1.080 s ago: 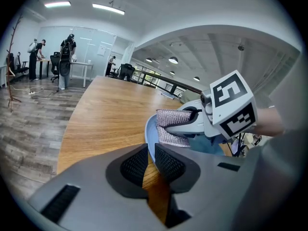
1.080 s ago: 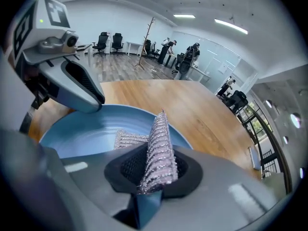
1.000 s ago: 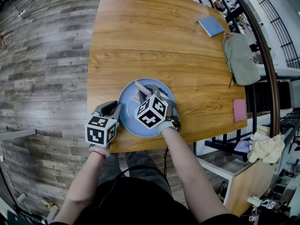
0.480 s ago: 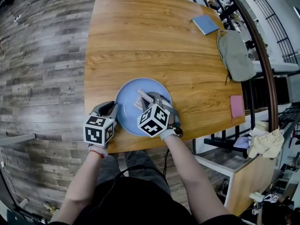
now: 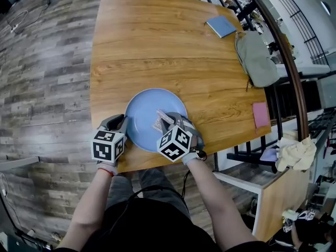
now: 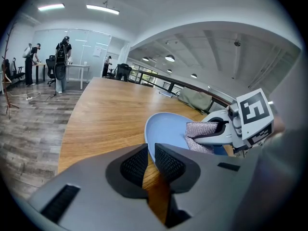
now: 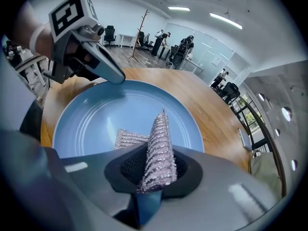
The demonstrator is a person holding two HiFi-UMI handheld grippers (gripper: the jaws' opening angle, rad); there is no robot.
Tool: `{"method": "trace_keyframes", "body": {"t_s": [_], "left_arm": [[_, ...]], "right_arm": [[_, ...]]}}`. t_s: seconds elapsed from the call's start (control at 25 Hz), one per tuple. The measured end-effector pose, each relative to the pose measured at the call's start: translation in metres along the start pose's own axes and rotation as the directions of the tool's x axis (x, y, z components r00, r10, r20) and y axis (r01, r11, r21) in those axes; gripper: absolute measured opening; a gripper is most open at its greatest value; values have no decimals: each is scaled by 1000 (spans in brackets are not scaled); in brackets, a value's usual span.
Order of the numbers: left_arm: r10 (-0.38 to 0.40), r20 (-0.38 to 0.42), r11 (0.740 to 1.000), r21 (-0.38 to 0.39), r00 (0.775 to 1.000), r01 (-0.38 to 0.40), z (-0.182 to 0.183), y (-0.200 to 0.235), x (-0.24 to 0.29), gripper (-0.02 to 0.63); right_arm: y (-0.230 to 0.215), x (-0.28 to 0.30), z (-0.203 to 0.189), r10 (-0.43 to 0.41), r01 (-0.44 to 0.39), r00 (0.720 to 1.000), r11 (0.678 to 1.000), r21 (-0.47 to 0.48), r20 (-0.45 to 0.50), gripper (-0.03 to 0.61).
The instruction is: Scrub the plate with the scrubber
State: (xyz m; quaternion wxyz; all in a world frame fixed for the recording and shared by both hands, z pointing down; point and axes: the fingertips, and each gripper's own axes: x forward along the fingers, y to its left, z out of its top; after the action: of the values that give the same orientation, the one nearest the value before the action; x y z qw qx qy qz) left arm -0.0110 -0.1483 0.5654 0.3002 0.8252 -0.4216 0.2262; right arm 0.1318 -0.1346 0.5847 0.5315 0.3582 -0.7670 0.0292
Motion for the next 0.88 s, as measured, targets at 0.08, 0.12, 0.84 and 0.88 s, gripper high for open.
{"method": "trace_keyframes", "body": {"t_s": [0.08,0.12,0.84,0.88], "left_arm": [[-1,-2,1000,8,1000,1,0,0,0,41],[-1,-4,1000,12,1000,1,-1,-1,0,41],[0,-12,999,50,1000,0,3,-3,-1,41],[0,-2,998,69,1000,0,6,-3,-2,41]], "right_arm": [[4,-5,-9,27,-26,999,1000,9,-39,58],[7,-8,-14,46,-45,997,999,14,-63,58],[9,-30,-30,96,-159,944,971,-177,-316,74],[7,-33,-28,86,-139,951,977,-164,-298,74]]}}
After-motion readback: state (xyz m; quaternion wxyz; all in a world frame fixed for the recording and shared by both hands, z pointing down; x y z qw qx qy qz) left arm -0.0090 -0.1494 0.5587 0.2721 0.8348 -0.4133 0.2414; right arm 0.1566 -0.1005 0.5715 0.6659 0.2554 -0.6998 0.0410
